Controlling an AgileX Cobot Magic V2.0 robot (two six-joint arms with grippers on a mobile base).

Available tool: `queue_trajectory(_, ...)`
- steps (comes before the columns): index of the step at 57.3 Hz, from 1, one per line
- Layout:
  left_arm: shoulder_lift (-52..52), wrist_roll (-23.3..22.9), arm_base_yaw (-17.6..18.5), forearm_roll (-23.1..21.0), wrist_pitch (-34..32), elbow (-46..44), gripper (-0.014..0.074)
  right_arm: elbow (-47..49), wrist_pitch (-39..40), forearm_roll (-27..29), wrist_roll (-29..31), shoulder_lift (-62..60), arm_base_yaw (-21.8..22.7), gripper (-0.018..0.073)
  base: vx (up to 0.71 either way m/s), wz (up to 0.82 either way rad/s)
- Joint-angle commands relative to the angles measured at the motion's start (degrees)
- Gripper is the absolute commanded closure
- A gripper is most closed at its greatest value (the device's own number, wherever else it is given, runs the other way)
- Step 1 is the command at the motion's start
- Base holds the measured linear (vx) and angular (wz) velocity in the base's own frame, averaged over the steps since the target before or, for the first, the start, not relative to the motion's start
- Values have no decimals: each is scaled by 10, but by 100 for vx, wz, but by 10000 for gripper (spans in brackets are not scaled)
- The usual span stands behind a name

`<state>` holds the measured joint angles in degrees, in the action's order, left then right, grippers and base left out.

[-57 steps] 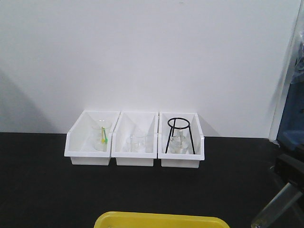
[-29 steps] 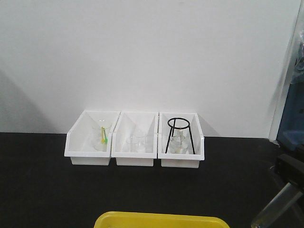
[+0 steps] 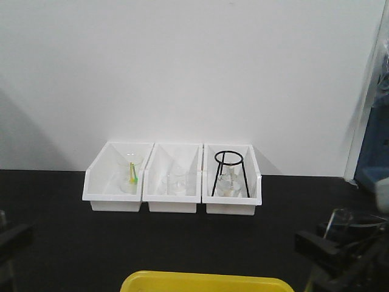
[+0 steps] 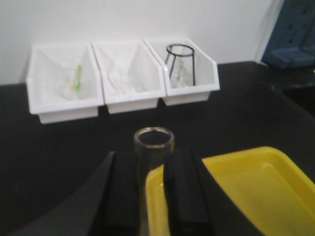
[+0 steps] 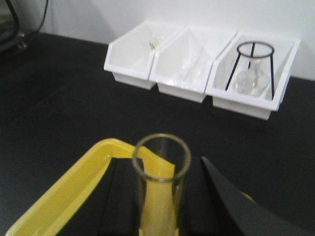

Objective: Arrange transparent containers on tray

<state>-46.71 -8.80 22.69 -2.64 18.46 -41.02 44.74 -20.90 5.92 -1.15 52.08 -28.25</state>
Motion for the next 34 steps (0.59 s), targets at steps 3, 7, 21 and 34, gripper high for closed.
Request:
queue_trajectory(3,-74,57,35,-81,-61,-34,483,17,56,-1,-28,57,3,502,0,0)
queue_trajectory(7,-131,76,59,-119,-79,-44,482,17,67,-1,-35,91,3,501,0,0)
queue_trajectory(21,-313,88,119,-144,-140,-93,477,17,111,-1,-36,204,3,494,0,0)
queue_trajectory(34,-423,88,132,-144,-179,-113,470,17,147,-1,-36,284,3,487,0,0)
